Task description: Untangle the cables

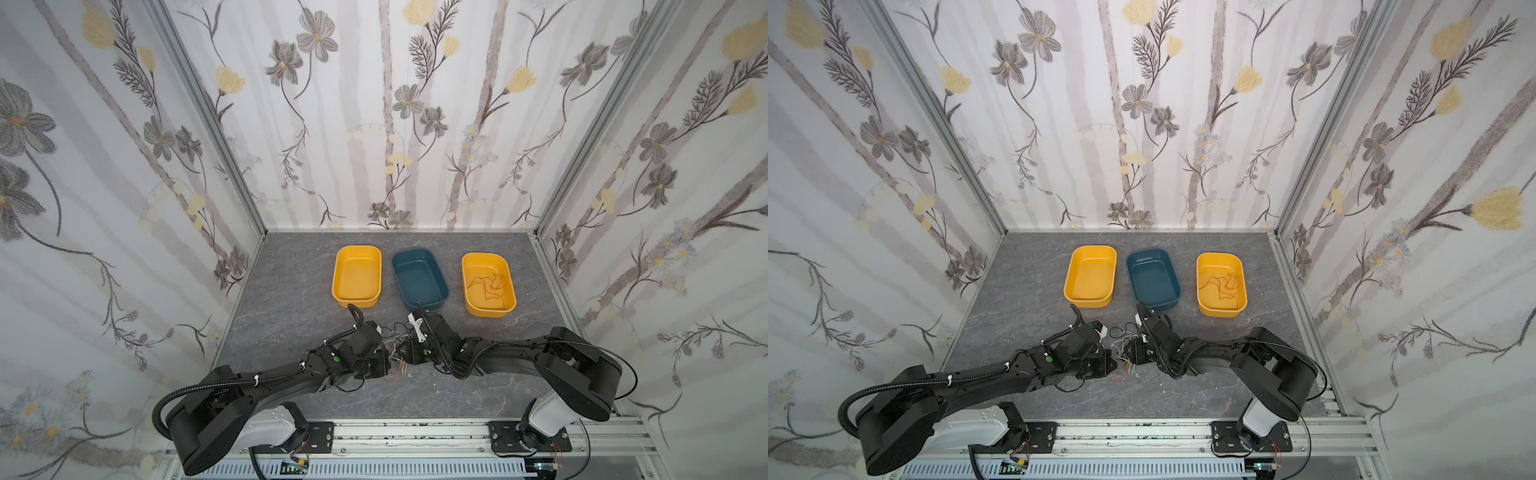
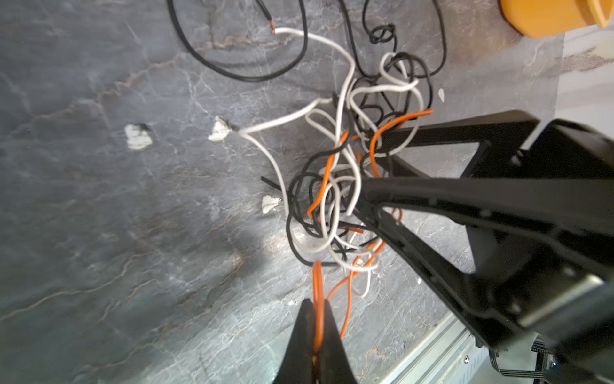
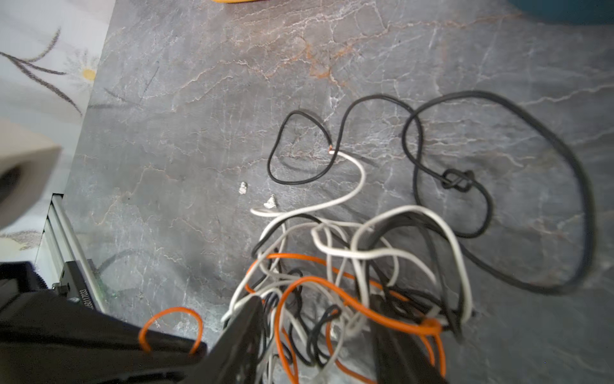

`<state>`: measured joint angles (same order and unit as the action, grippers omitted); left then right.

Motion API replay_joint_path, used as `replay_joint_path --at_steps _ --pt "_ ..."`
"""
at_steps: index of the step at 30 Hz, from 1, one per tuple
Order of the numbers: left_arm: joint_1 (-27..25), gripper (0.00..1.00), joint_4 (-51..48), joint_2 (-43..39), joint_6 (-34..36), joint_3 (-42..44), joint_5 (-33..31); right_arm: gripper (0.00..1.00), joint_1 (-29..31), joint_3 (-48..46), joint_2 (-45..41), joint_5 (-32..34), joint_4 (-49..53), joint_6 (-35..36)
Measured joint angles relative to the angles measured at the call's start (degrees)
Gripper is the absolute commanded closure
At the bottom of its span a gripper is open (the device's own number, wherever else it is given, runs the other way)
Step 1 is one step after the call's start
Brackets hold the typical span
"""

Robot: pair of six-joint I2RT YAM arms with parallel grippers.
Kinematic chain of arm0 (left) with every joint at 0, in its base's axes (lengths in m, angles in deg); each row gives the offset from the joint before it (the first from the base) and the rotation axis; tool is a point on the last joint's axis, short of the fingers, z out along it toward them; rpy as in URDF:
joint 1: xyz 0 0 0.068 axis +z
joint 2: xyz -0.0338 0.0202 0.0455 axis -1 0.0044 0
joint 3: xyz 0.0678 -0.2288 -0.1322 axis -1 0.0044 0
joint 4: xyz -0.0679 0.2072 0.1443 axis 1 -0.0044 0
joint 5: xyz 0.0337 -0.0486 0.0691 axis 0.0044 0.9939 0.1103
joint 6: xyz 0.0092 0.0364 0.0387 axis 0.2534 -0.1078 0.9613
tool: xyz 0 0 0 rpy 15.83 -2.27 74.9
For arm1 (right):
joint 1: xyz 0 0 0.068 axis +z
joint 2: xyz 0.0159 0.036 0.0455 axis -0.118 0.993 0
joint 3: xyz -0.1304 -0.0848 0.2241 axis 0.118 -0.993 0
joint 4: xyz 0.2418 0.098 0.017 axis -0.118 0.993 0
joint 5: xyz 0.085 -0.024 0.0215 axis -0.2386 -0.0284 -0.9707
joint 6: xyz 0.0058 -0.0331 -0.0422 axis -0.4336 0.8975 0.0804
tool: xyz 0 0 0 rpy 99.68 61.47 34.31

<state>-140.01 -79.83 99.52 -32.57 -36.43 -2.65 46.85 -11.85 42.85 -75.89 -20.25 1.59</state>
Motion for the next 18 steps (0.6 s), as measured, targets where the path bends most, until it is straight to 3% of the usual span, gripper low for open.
replay_joint_path --at_steps 5,15,18 --pt "0.1 1.00 -3.6 -3.4 0.9 -0.5 -2.1 0.71 0.0 -1.2 -2.2 3.9 0.5 -0.4" --pt "2.2 1.00 -9.5 -8.3 1.7 -1.6 -6.1 0.72 -0.8 -6.0 -8.6 11.2 2.8 -1.8" --pt "3.0 1.00 -10.6 -9.9 2.7 -2.1 -7.1 0.80 -1.1 -8.0 -10.7 12.6 3.8 -2.3"
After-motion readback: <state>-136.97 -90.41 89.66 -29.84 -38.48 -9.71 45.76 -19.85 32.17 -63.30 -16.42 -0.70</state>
